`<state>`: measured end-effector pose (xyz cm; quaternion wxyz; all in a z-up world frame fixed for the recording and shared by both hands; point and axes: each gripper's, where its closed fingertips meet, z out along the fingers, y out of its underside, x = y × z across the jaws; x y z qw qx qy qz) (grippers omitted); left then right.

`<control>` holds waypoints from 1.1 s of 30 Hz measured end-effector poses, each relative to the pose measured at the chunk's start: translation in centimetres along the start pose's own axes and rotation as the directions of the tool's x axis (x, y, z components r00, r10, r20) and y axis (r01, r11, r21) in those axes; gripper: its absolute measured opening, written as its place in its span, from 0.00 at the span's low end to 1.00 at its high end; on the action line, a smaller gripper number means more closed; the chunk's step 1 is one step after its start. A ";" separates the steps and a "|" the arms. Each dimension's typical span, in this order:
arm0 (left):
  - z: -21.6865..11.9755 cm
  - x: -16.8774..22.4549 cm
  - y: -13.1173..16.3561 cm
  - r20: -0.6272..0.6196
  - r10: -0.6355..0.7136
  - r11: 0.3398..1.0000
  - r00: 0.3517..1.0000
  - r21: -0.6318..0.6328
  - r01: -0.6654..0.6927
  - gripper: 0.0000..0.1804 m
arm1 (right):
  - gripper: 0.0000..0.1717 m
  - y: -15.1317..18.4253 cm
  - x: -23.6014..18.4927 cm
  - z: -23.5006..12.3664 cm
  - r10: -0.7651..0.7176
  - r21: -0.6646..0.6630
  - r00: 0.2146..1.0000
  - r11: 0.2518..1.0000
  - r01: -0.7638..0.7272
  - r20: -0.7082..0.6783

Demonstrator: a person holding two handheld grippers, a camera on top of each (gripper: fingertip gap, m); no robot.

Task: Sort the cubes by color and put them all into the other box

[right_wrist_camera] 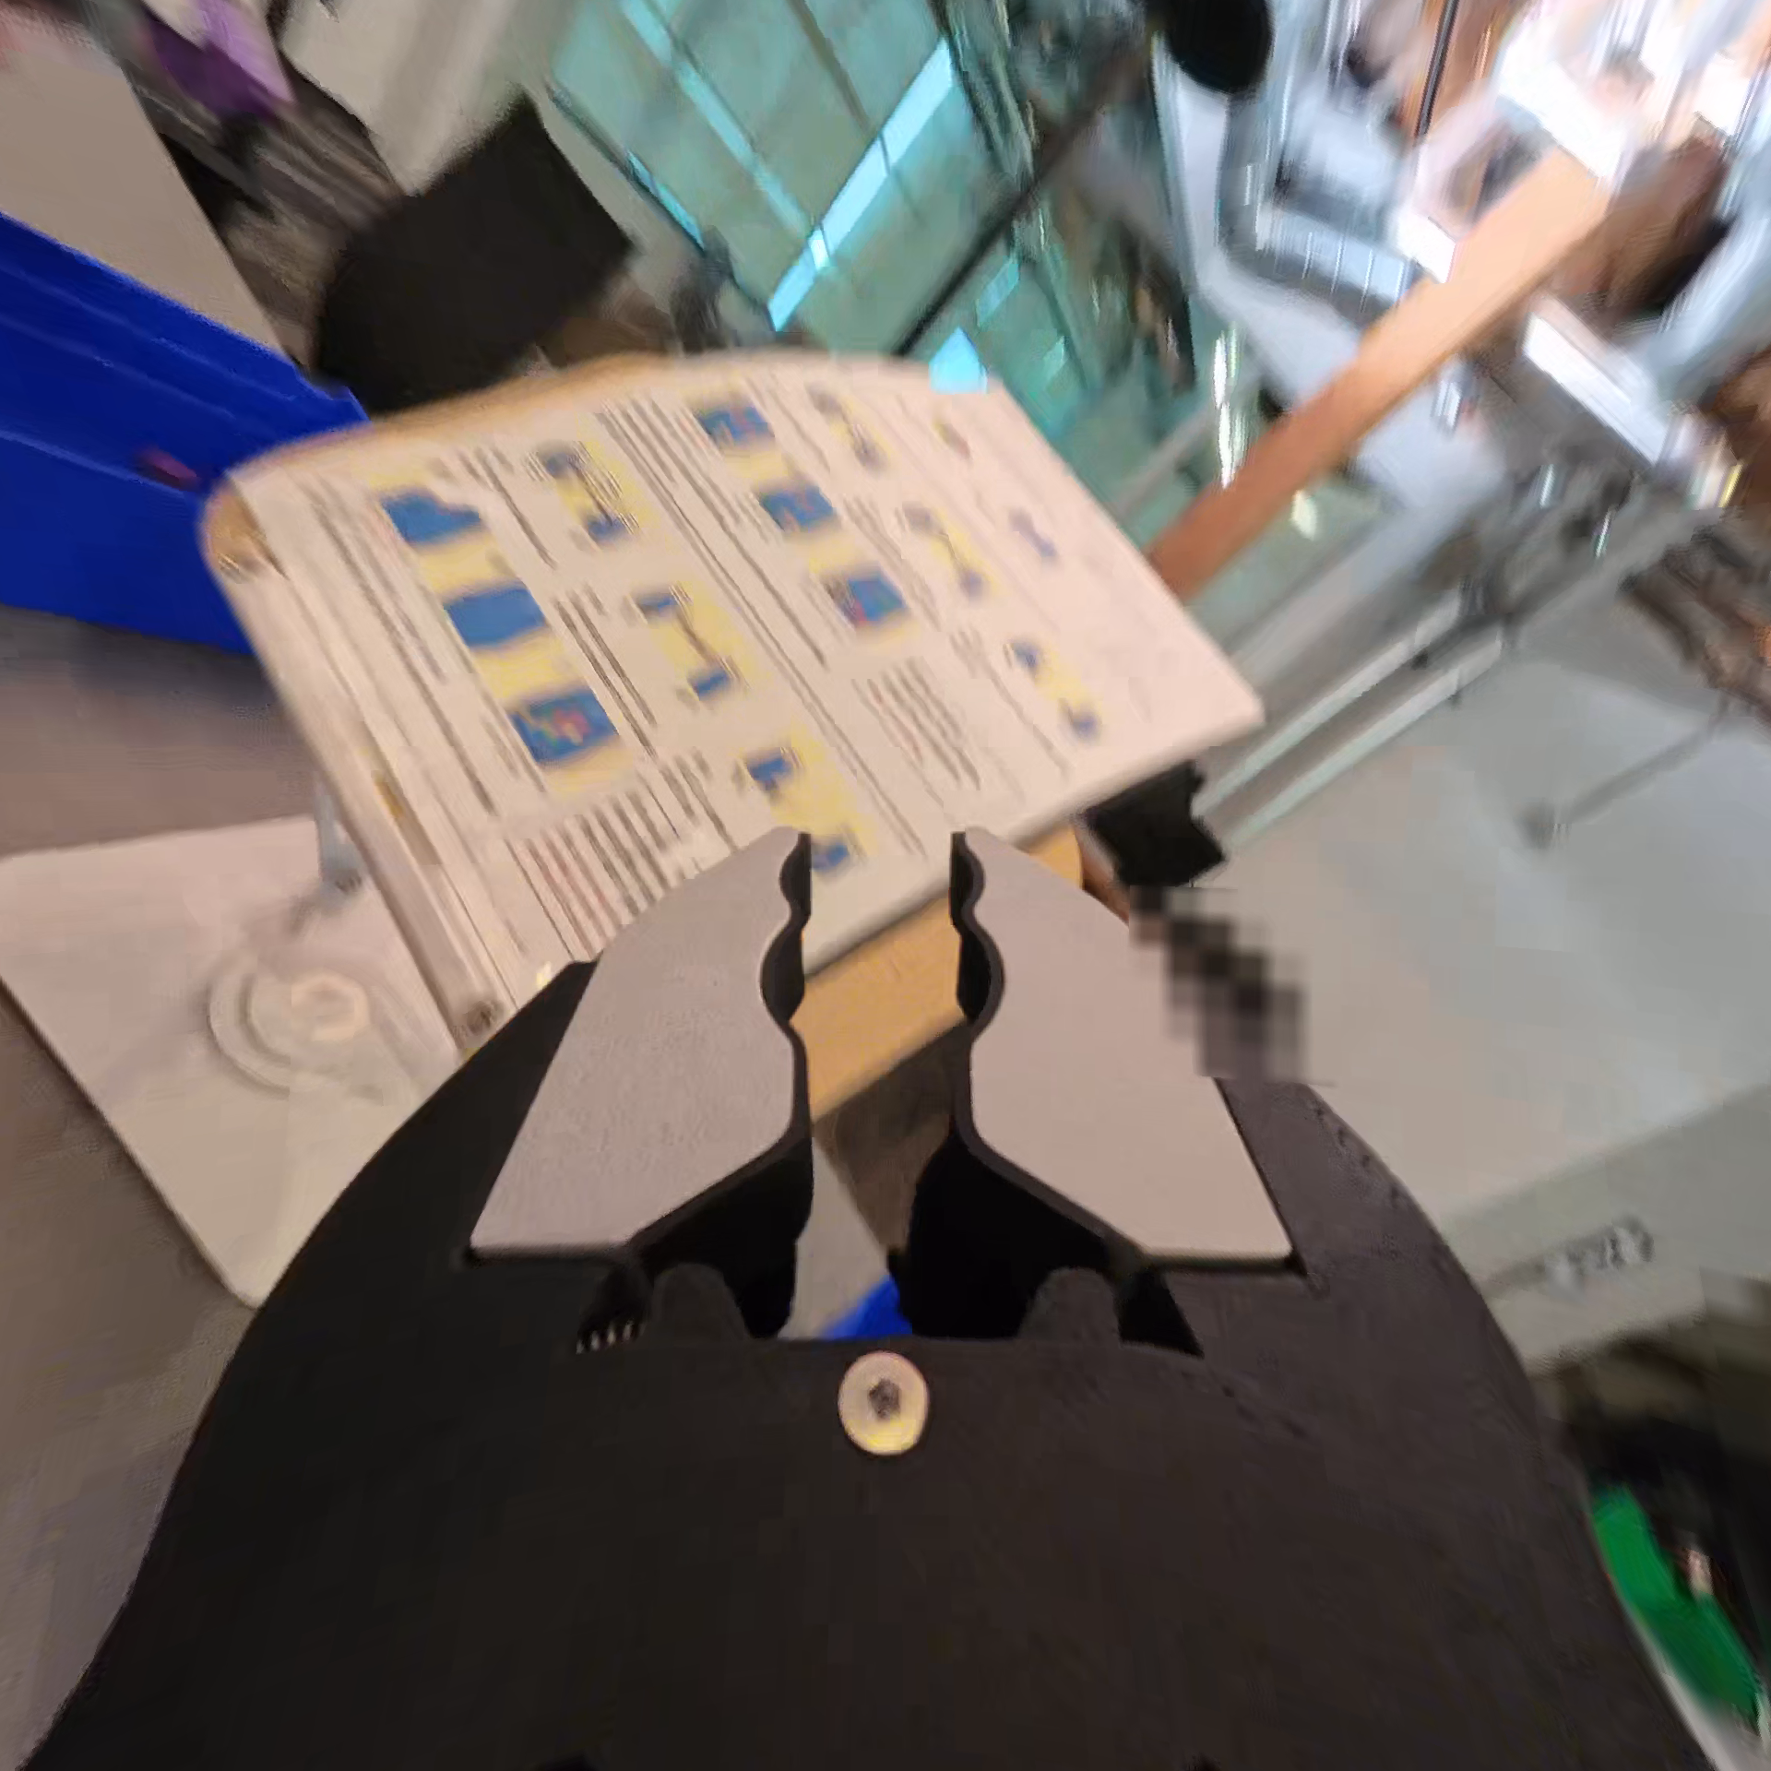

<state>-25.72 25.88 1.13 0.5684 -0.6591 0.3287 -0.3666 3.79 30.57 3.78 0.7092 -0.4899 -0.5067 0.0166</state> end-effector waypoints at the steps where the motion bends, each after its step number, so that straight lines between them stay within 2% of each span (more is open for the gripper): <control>1: 1.4 1.8 -0.6 -0.065 0.008 0.999 0.998 0.031 -0.006 0.12 | 0.16 -2.0 -1.4 0.1 -0.043 0.089 0.999 0.995 0.043 0.000; 2: 2.8 3.5 -0.8 -0.131 0.007 0.998 0.991 0.056 0.001 0.12 | 0.16 -3.6 -3.1 0.3 -0.083 0.163 0.996 0.983 0.079 0.015; 4: 5.5 6.4 -0.8 -0.248 -0.012 0.995 0.969 0.091 0.035 0.12 | 0.18 -5.1 -6.3 1.1 -0.156 0.199 0.987 0.969 0.145 0.037; 6: 7.9 8.5 0.1 -0.340 -0.066 0.993 0.938 0.074 0.096 0.12 | 0.23 -6.1 -9.0 1.8 -0.223 0.230 0.973 0.951 0.205 0.053; 10: 10.3 11.0 1.3 -0.474 -0.142 0.980 0.869 0.053 0.189 0.12 | 0.27 -7.0 -12.8 2.5 -0.261 0.285 0.960 0.932 0.224 0.099; 14: 11.8 12.2 2.2 -0.518 -0.193 0.969 0.833 0.032 0.244 0.12 | 0.29 -7.3 -14.5 2.8 -0.314 0.308 0.946 0.911 0.275 0.085; 20: 12.9 14.1 3.1 -0.586 -0.220 0.962 0.780 0.000 0.272 0.12 | 0.26 -7.4 -15.8 3.2 -0.342 0.311 0.937 0.901 0.304 0.075; 23: 13.1 14.8 3.3 -0.611 -0.231 0.959 0.758 -0.011 0.284 0.12 | 0.15 -7.7 -15.7 3.0 -0.335 0.322 0.940 0.898 0.301 0.057; 30: 13.0 15.2 2.8 -0.640 -0.250 0.944 0.726 0.007 0.331 0.12 | 0.13 -8.2 -15.5 2.6 -0.327 0.328 0.944 0.898 0.294 0.050; 33: 12.2 14.9 1.6 -0.661 -0.256 0.926 0.705 0.042 0.376 0.18 | 0.13 -8.4 -14.3 2.3 -0.290 0.324 0.956 0.909 0.263 0.040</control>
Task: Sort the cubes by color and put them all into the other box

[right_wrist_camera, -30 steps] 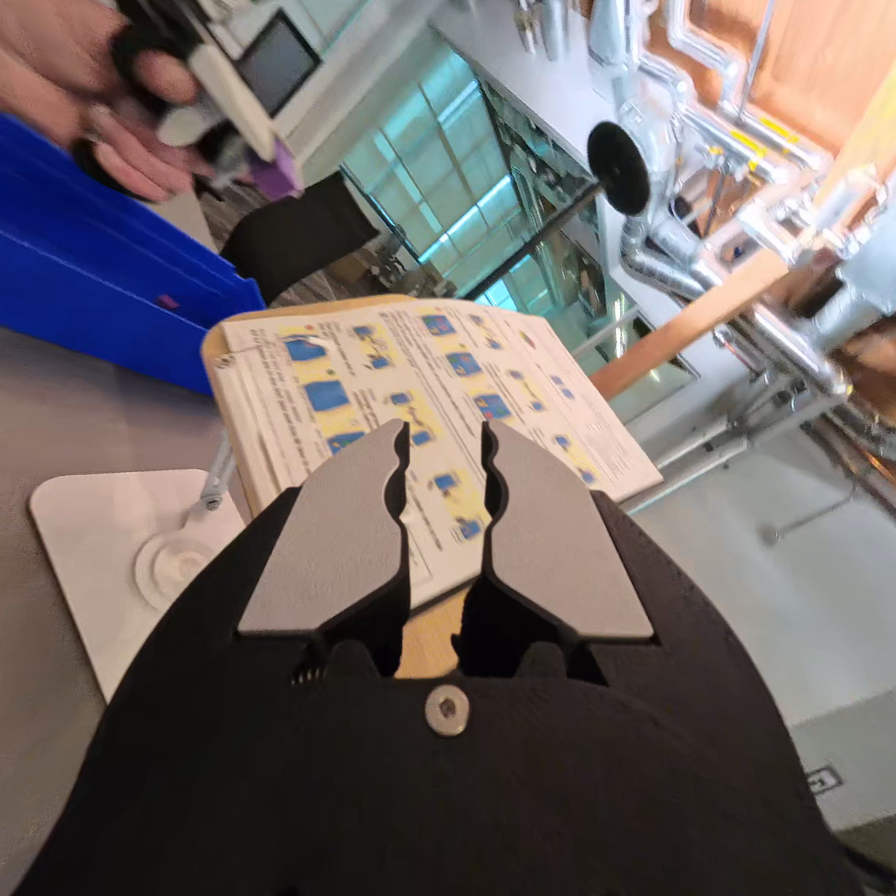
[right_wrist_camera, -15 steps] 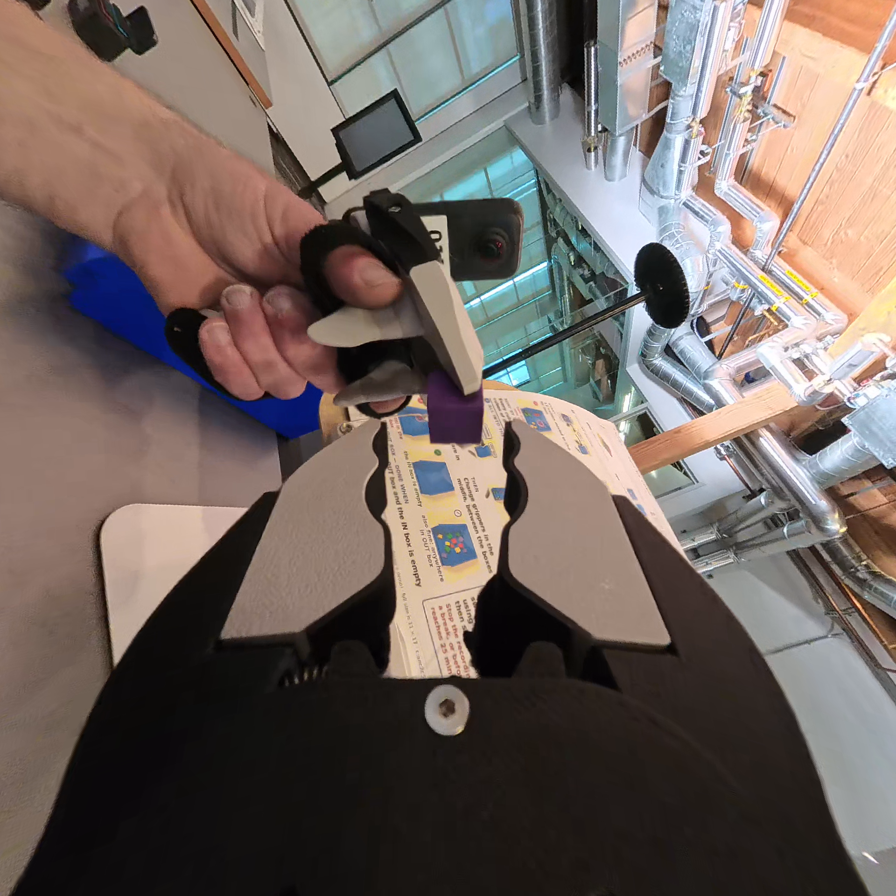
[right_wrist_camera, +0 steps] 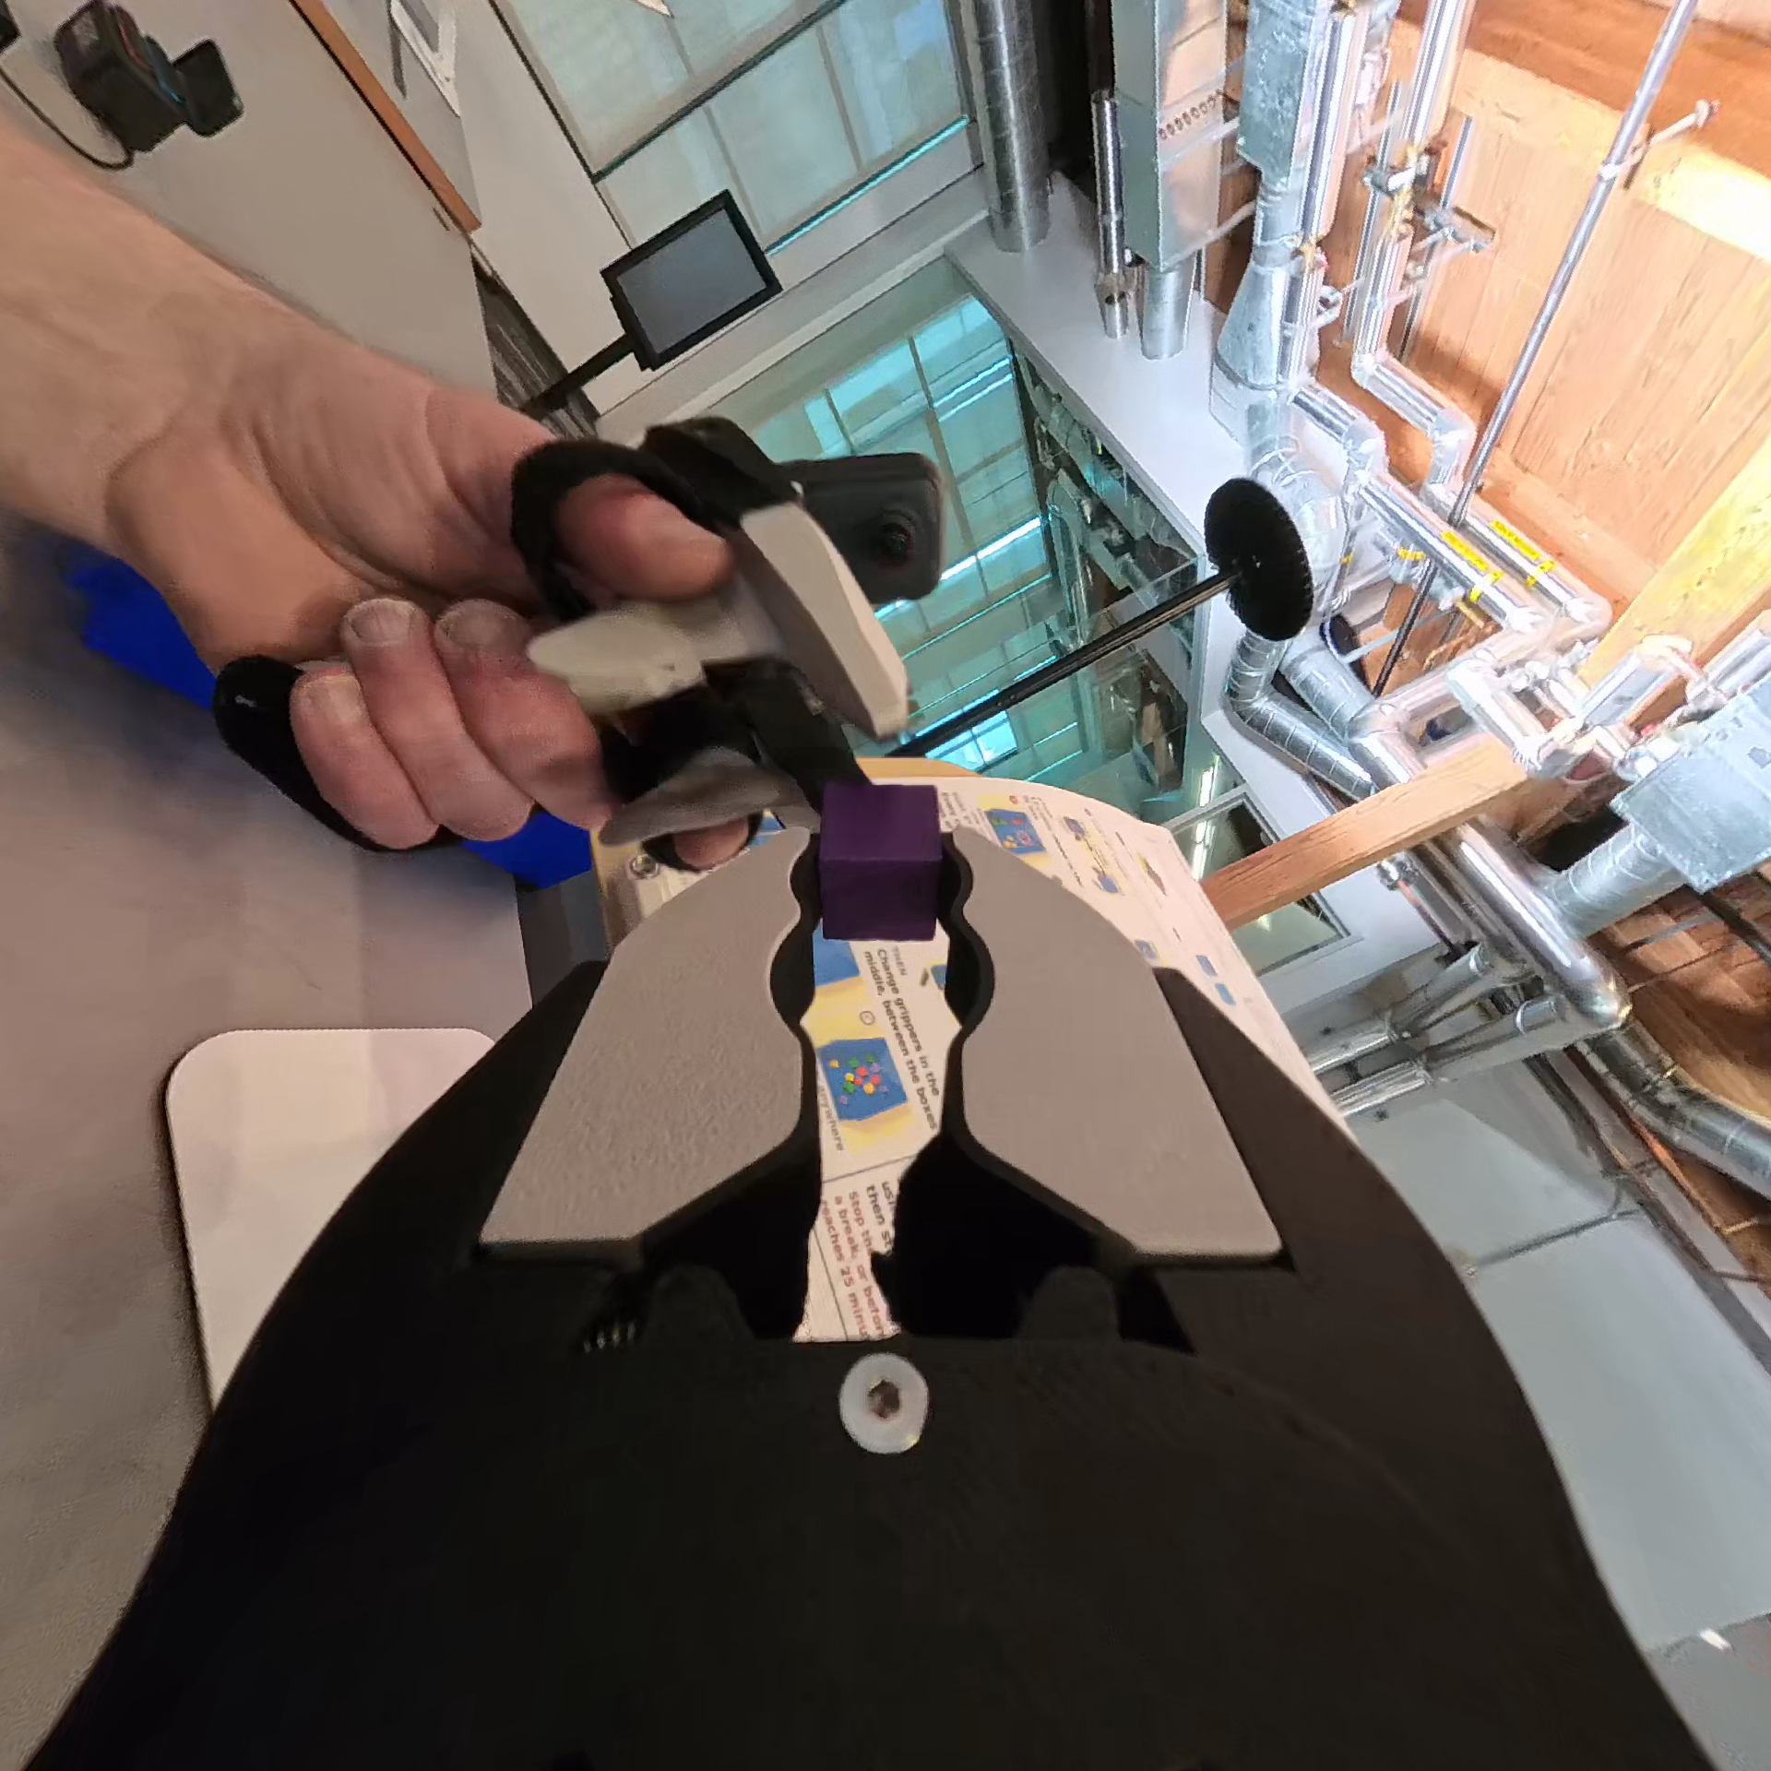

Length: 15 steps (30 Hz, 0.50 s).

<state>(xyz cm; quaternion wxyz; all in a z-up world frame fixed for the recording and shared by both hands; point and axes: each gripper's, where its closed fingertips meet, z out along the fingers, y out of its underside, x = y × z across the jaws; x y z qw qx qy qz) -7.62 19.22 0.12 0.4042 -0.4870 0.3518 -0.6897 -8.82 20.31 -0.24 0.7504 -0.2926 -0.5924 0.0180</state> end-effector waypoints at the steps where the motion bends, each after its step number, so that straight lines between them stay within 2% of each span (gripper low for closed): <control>1: -0.3 0.1 -0.4 0.003 0.009 1.000 1.000 0.010 -0.009 0.18 | 0.13 0.1 0.5 -0.2 0.022 -0.004 1.000 1.000 -0.022 -0.002; 4: -1.7 0.4 -1.6 0.046 0.105 0.994 0.993 0.017 -0.106 0.00 | 0.13 2.0 3.3 -1.2 0.031 -0.087 0.999 0.996 -0.034 -0.034; 8: -3.7 0.0 -3.1 0.183 0.223 0.975 0.957 -0.028 -0.222 0.00 | 0.13 8.0 8.5 -4.5 0.111 -0.321 0.991 0.938 -0.129 -0.074; 11: -4.5 0.0 -3.4 0.235 0.289 0.957 0.928 -0.098 -0.273 0.00 | 0.13 13.3 11.8 -8.6 0.096 -0.513 0.988 0.846 -0.144 -0.119; 13: -4.8 -0.1 -3.7 0.269 0.321 0.946 0.908 -0.121 -0.299 0.00 | 0.13 17.2 12.5 -11.7 0.126 -0.657 0.985 0.734 -0.172 -0.117; 15: -5.0 -0.4 -3.5 0.293 0.346 0.937 0.892 -0.155 -0.312 0.00 | 0.13 20.4 12.8 -14.3 0.180 -0.732 0.974 0.644 -0.224 -0.139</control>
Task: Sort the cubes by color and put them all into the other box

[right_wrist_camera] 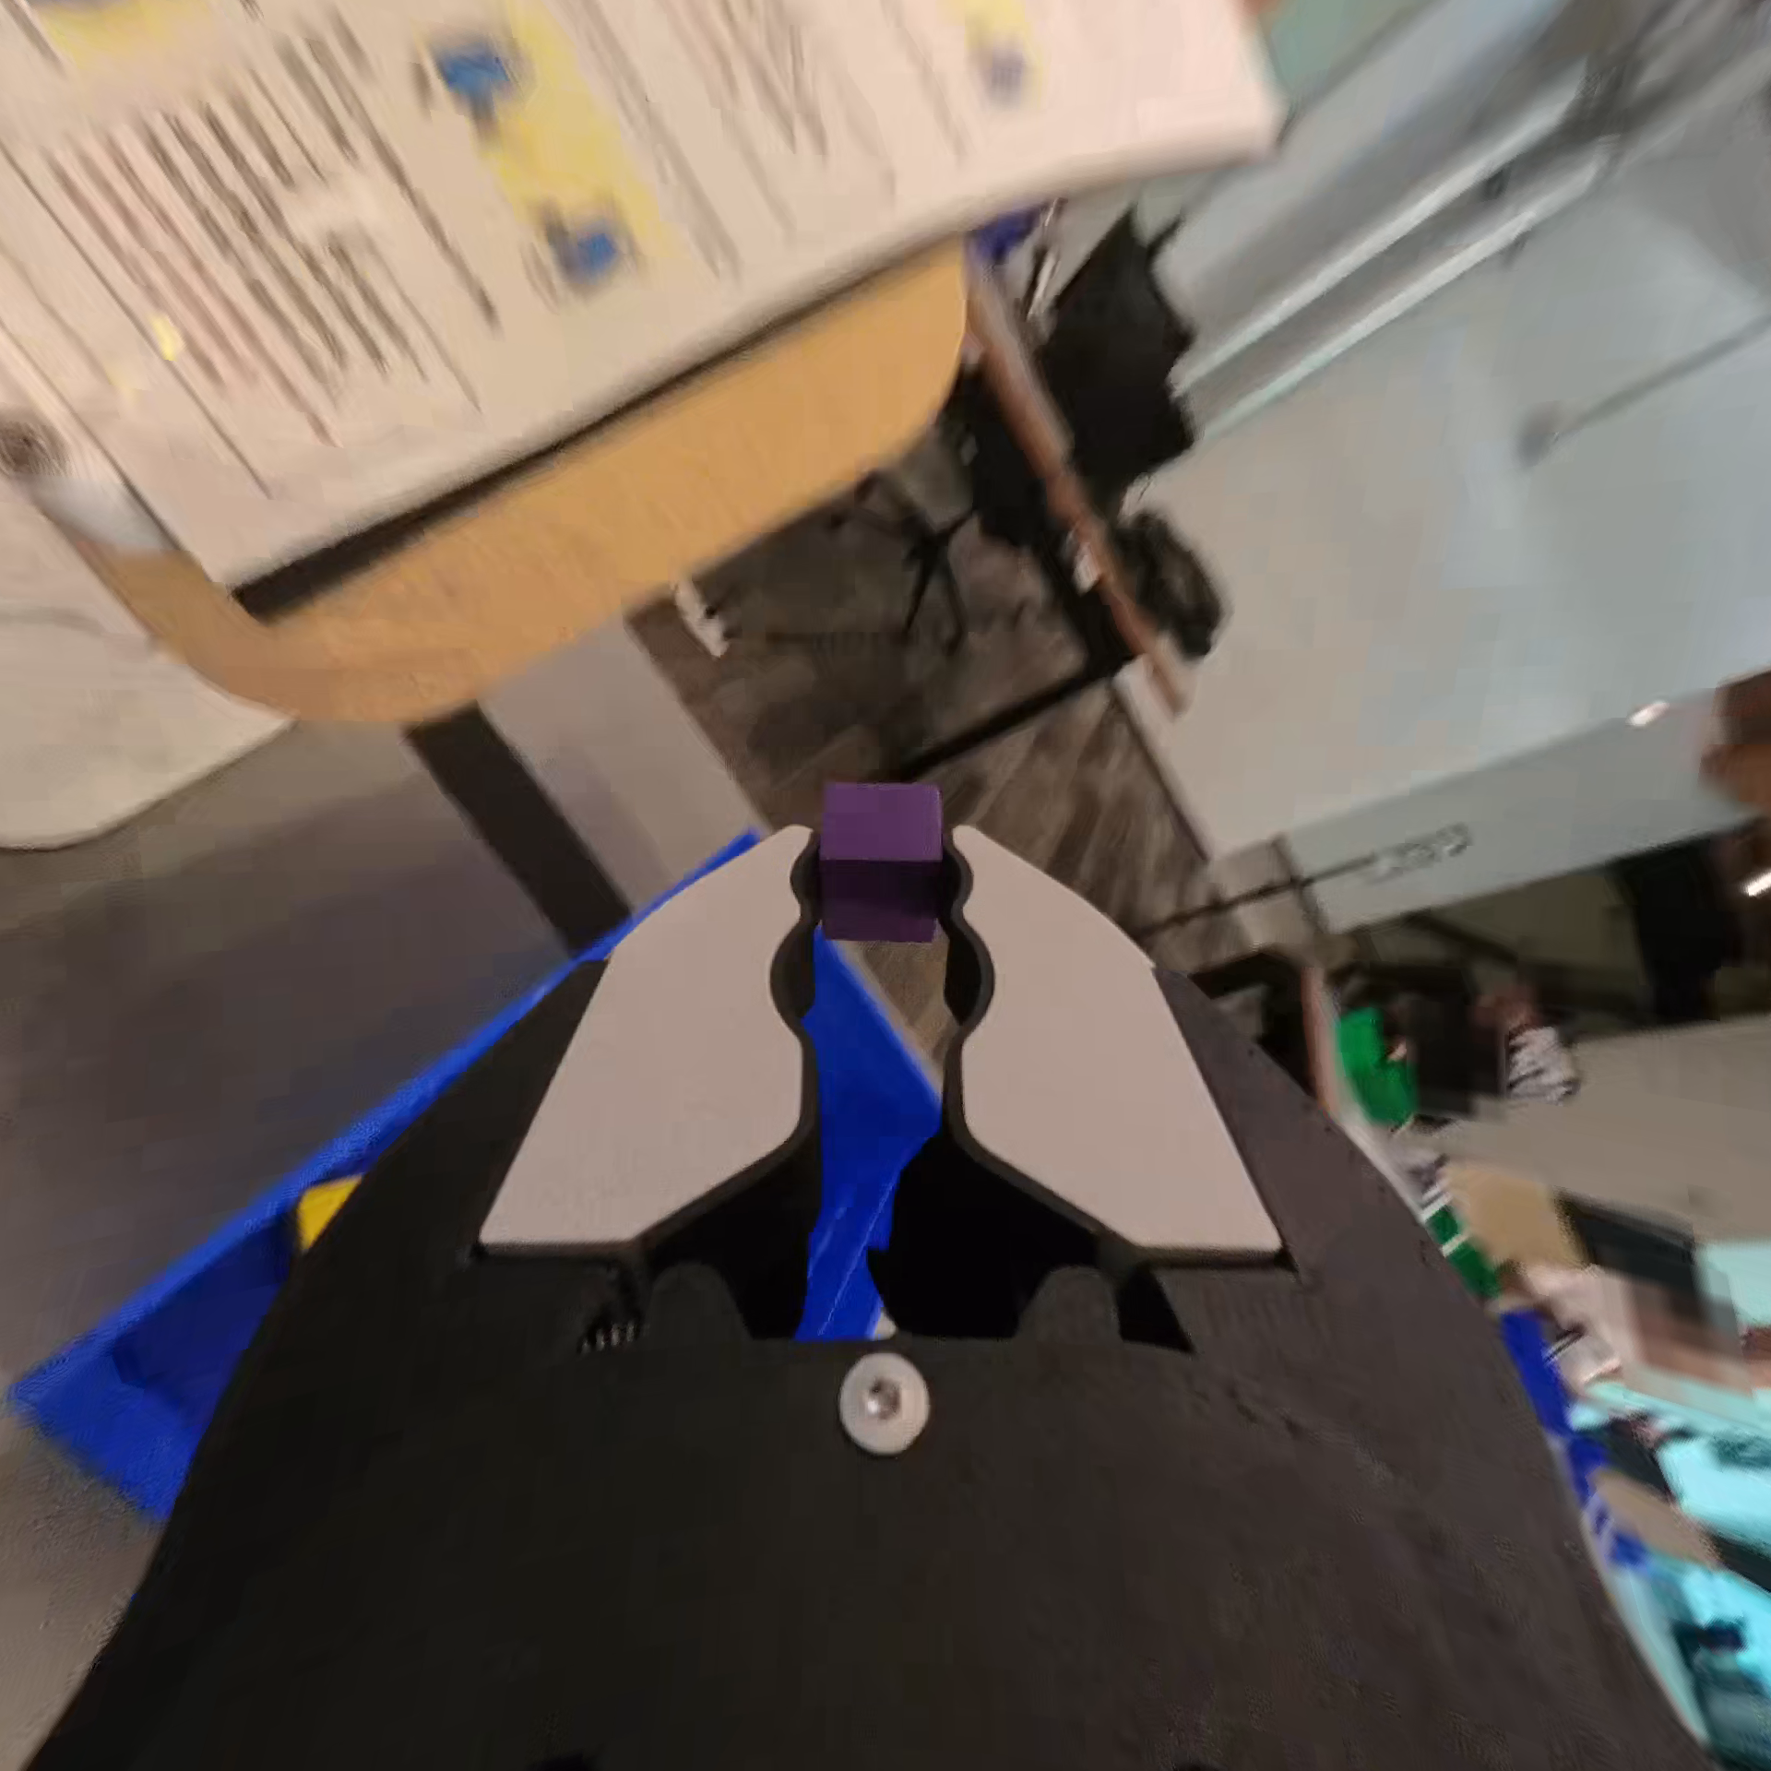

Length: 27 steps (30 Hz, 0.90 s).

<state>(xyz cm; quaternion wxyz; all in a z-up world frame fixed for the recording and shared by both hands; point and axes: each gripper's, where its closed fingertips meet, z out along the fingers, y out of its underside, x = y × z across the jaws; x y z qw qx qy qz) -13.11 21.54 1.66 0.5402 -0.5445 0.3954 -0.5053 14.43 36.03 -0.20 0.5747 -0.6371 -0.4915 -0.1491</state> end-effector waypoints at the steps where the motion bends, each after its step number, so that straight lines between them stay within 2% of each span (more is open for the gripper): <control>1: 0.0 0.0 0.1 0.001 0.002 1.000 1.000 -0.013 -0.002 0.00 | 0.14 2.1 0.0 0.3 0.031 -0.069 0.999 0.997 -0.028 0.041; 5: 0.1 -0.1 0.3 0.008 0.004 1.000 1.000 -0.018 -0.004 0.00 | 0.14 9.7 -1.4 1.0 0.166 -0.344 0.971 0.934 -0.099 0.173; 8: 0.2 -0.2 0.4 0.013 0.001 1.000 1.000 -0.018 -0.001 0.00 | 0.14 14.6 -3.5 1.3 0.284 -0.524 0.927 0.843 -0.121 0.244; 12: 0.2 -0.3 0.7 0.017 0.005 0.999 1.000 -0.034 -0.004 0.00 | 0.14 19.3 -7.1 1.1 0.394 -0.700 0.856 0.712 -0.054 0.335; 19: 0.0 -0.4 0.6 0.025 0.013 0.999 1.000 -0.039 -0.012 0.00 | 0.14 23.4 -10.8 1.8 0.474 -0.804 0.788 0.593 0.044 0.393; 25: 0.0 -0.5 0.8 0.026 0.011 0.999 1.000 -0.049 -0.010 0.00 | 0.14 26.5 -12.7 1.7 0.537 -0.879 0.760 0.467 0.094 0.366; 27: 0.0 -0.5 0.9 0.029 0.014 0.998 0.999 -0.054 -0.013 0.00 | 0.14 27.0 -12.9 1.9 0.548 -0.890 0.758 0.447 0.091 0.353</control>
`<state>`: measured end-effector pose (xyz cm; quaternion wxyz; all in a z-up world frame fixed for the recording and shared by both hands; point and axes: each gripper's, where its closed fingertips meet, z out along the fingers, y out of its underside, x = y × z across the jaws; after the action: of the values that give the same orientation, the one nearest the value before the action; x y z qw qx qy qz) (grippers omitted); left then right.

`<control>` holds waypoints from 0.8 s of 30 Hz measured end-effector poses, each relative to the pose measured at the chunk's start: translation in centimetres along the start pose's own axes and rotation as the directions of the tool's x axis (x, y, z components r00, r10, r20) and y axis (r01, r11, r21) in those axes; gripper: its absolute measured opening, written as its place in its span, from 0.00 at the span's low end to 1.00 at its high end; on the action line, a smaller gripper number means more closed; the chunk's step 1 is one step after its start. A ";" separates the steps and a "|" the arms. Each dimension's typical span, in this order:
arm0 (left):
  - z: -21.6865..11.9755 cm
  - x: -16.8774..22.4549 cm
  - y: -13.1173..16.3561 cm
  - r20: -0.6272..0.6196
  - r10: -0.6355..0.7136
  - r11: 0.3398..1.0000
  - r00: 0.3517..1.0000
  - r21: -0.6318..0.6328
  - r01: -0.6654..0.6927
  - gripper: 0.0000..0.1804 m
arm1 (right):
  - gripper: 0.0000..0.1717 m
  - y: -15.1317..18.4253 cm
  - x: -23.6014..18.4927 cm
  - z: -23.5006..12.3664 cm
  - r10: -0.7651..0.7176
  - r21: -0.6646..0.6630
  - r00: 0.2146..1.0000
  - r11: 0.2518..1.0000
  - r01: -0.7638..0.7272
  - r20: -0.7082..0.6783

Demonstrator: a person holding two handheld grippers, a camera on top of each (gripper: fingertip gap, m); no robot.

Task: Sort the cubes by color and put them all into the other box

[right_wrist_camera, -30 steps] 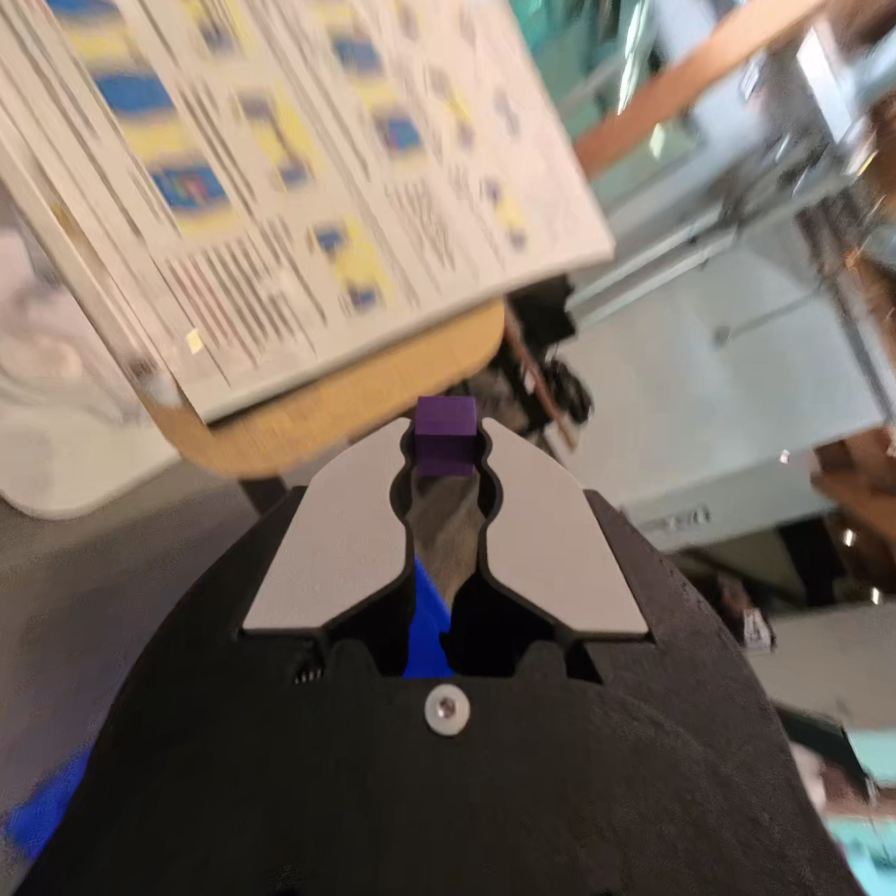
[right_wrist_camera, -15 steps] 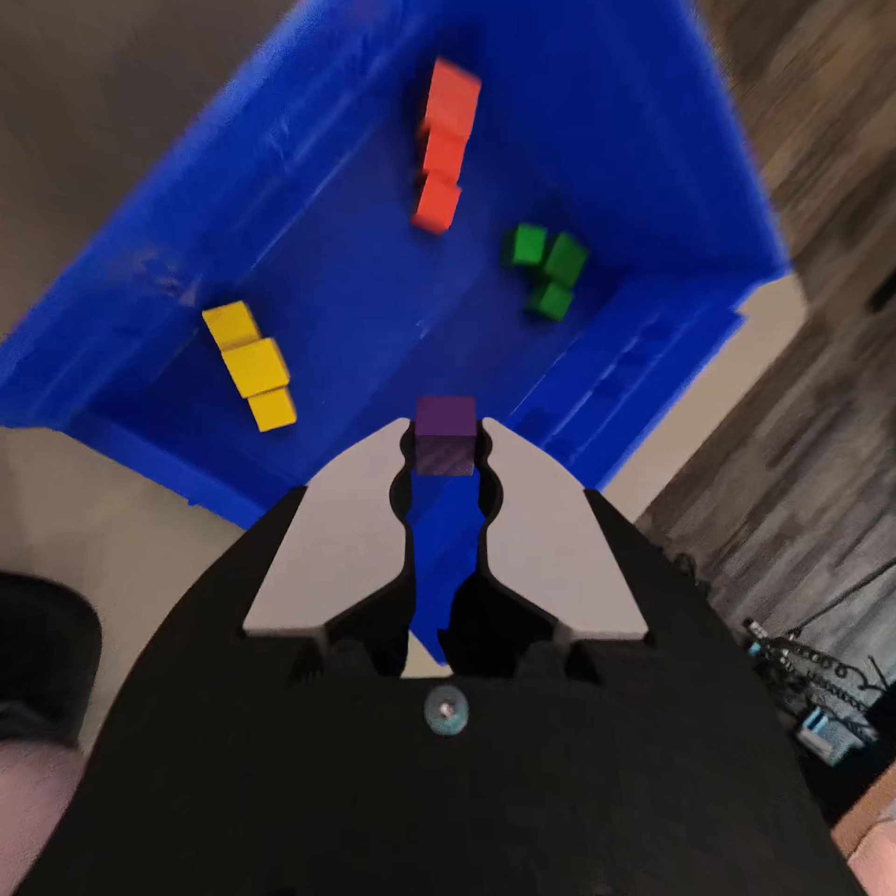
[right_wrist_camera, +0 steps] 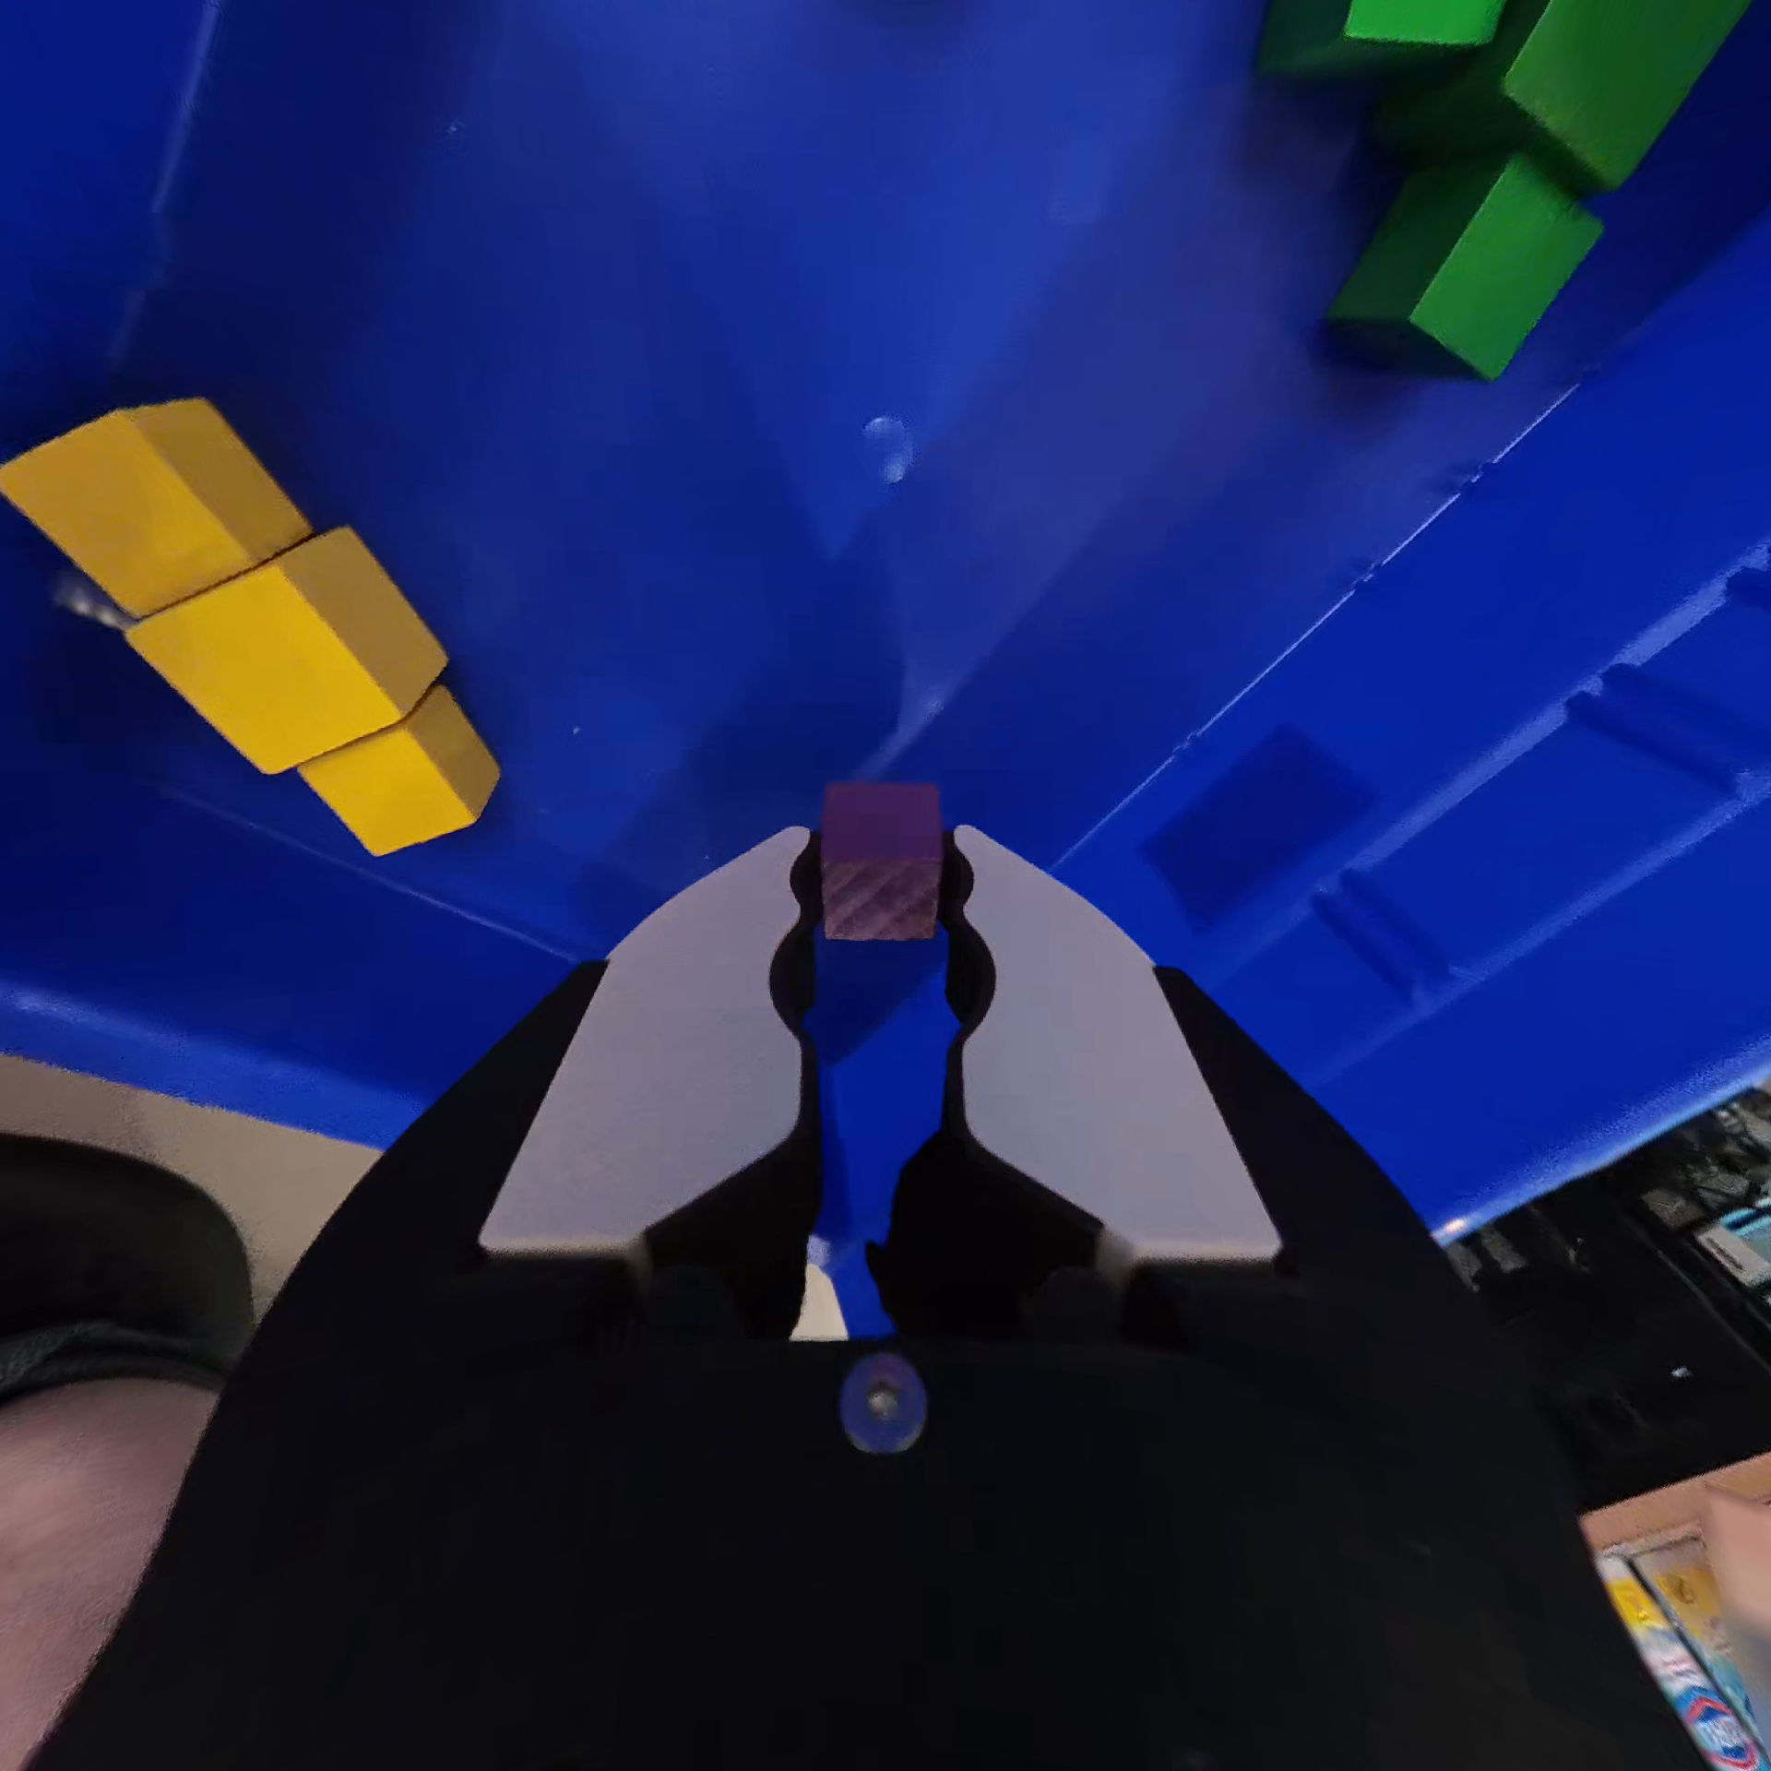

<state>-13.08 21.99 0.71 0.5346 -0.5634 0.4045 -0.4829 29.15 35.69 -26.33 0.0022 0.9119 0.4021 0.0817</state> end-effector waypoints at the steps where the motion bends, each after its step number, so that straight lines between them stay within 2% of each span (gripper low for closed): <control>1: 0.0 0.0 0.0 0.003 0.002 1.000 1.000 -0.002 -0.002 0.00 | 0.14 0.0 0.1 0.2 0.010 -0.005 1.000 1.000 -0.010 -0.001; 6: -0.1 -0.2 0.2 0.003 -0.005 1.000 1.000 -0.007 0.005 0.00 | 0.14 -0.2 0.0 1.3 0.018 -0.034 1.000 0.999 -0.017 0.019; 9: -0.2 -0.4 0.3 0.008 -0.002 1.000 1.000 -0.017 0.002 0.00 | 0.18 -0.5 0.2 1.5 0.022 -0.030 1.000 0.999 -0.022 0.007; 14: -1.9 -1.6 -0.3 0.078 0.027 0.999 0.997 -0.029 -0.025 0.00 | 0.21 -1.1 0.9 -0.4 0.038 0.042 0.998 0.998 -0.036 -0.045; 17: -5.0 -4.2 -0.6 0.227 0.064 0.996 0.972 -0.076 -0.048 0.01 | 0.18 -1.6 1.7 -2.5 0.067 0.119 0.993 0.991 -0.055 -0.101; 20: -9.8 -8.0 -0.4 0.431 0.112 0.988 0.895 -0.146 -0.054 0.04 | 0.17 -2.3 2.2 -4.2 0.080 0.191 0.986 0.980 -0.052 -0.144; 23: -14.4 -10.9 2.5 0.545 0.096 0.955 0.833 -0.287 0.078 0.10 | 0.15 -3.0 2.2 -4.7 0.065 0.233 0.985 0.972 -0.027 -0.157; 24: -16.1 -12.3 3.5 0.607 0.112 0.937 0.787 -0.329 0.120 0.12 | 0.15 -3.2 2.1 -4.6 0.063 0.235 0.986 0.972 -0.025 -0.156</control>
<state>-31.13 30.17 -4.78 0.5272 -0.7765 0.2856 -0.1936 27.52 39.12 -21.65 -0.1389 0.9049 0.3876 0.1079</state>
